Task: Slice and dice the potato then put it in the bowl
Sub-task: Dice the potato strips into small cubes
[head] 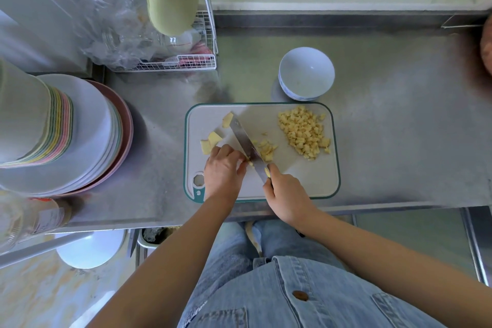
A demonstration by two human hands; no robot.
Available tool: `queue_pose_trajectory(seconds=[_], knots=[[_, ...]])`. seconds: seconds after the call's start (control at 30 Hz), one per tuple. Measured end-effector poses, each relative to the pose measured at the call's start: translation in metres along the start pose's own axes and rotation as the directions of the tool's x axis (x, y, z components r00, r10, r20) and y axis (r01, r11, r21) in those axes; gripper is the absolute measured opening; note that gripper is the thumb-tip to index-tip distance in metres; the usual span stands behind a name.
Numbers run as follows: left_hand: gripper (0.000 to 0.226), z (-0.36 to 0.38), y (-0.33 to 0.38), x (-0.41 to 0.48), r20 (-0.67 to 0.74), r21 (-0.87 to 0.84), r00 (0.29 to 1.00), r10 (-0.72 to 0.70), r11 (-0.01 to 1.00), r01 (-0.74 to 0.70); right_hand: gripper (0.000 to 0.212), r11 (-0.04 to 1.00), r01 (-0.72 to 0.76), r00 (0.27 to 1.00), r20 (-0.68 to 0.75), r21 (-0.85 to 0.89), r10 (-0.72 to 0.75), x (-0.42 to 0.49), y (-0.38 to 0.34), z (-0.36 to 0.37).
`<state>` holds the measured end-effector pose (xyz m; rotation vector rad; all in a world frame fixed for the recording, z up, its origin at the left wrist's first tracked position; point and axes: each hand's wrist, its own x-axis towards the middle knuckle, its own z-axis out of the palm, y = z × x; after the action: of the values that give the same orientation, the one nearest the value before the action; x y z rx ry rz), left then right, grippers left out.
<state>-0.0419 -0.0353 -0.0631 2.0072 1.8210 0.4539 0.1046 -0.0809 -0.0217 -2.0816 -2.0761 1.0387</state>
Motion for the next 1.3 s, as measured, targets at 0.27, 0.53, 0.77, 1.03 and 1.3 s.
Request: queue_pose_trajectory(seconds=[0.27,0.53,0.77,1.03,1.3], knots=[[0.016,-0.002,-0.004,0.0,0.027,-0.016,1.0,-0.013,1.0,0.014,0.016,0.996,0.039,0.998,-0.044,0.08,-0.035,-0.003,0.004,-0.009],[0.004,0.0,-0.003,0.001,0.054,0.024,0.998,-0.028,0.999,0.027,0.008,0.996,0.081,0.997,-0.01,0.048,-0.081,-0.007,0.002,-0.007],[0.005,0.003,-0.003,0.001,0.046,0.005,0.998,-0.051,0.999,0.051,0.013,1.0,0.018,1.0,-0.002,0.009,-0.018,-0.003,-0.002,0.005],[0.012,-0.004,-0.004,0.001,0.068,-0.02,0.998,0.008,1.0,-0.007,0.013,0.994,0.03,0.994,-0.111,0.102,-0.019,0.002,0.004,-0.005],[0.013,-0.021,-0.004,-0.01,0.063,0.086,0.99,-0.125,0.989,0.119,0.01,0.98,0.17,0.985,-0.017,0.102,-0.17,-0.019,0.013,-0.007]])
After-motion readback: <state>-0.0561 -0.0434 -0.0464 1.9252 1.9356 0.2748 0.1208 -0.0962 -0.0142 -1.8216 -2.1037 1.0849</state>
